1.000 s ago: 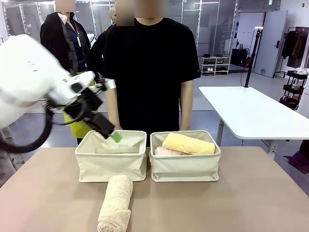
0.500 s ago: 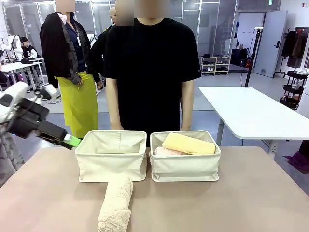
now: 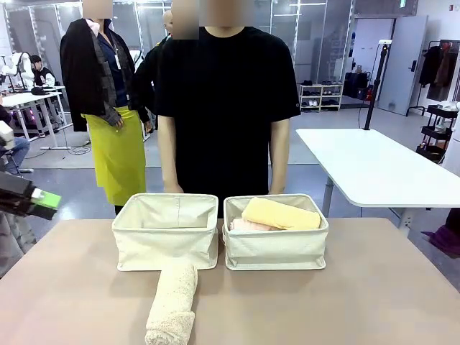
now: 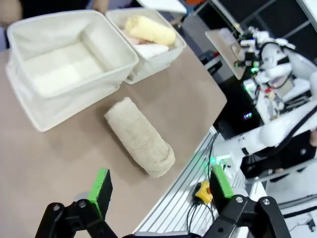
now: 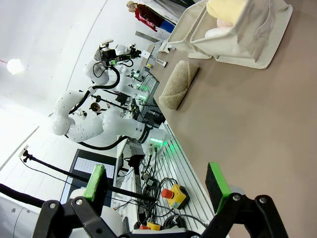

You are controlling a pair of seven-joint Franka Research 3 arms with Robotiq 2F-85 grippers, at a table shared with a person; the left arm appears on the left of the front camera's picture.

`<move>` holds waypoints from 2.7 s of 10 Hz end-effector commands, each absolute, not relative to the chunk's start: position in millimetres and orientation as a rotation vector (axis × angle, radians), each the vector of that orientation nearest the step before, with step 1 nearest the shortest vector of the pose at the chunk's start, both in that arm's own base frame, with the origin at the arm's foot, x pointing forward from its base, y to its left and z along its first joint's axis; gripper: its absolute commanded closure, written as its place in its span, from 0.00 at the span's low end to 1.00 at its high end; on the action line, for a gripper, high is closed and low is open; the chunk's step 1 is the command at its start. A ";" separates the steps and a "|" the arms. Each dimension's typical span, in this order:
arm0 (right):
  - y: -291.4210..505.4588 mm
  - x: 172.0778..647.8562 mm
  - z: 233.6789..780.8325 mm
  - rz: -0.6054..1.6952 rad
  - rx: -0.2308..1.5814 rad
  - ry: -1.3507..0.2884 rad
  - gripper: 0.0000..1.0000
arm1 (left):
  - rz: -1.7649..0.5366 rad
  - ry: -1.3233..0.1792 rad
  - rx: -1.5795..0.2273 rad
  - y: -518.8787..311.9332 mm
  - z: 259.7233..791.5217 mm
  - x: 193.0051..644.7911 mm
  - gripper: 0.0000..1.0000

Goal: Divide the towels into two baskets.
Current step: Pick up one hotel-folded towel from the bottom of the table and place it in the Fabric basket indicated by the person.

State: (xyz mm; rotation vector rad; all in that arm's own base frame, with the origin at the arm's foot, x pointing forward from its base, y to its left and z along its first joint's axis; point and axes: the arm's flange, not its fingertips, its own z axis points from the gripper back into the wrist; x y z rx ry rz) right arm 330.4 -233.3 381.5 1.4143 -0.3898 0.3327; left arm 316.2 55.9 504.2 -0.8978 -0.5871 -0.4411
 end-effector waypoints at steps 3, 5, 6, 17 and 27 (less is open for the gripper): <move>-231.7 329.3 383.4 0.337 1.415 -0.388 0.00 | -0.319 -0.627 -0.860 44.2 420.2 240.9 0.00; -231.7 329.3 383.4 0.337 1.415 -0.388 0.00 | -0.347 -0.607 -0.904 86.7 495.0 312.3 0.00; -231.7 329.3 383.4 0.337 1.415 -0.388 0.00 | -0.347 -0.607 -0.904 86.7 495.0 312.3 0.00; -231.7 329.3 383.4 0.337 1.415 -0.388 0.00 | -0.174 -0.275 -1.334 247.7 434.5 335.0 0.00; -231.7 329.3 383.4 0.337 1.415 -0.388 0.00 | -0.127 -0.285 -1.362 252.6 413.1 322.5 0.00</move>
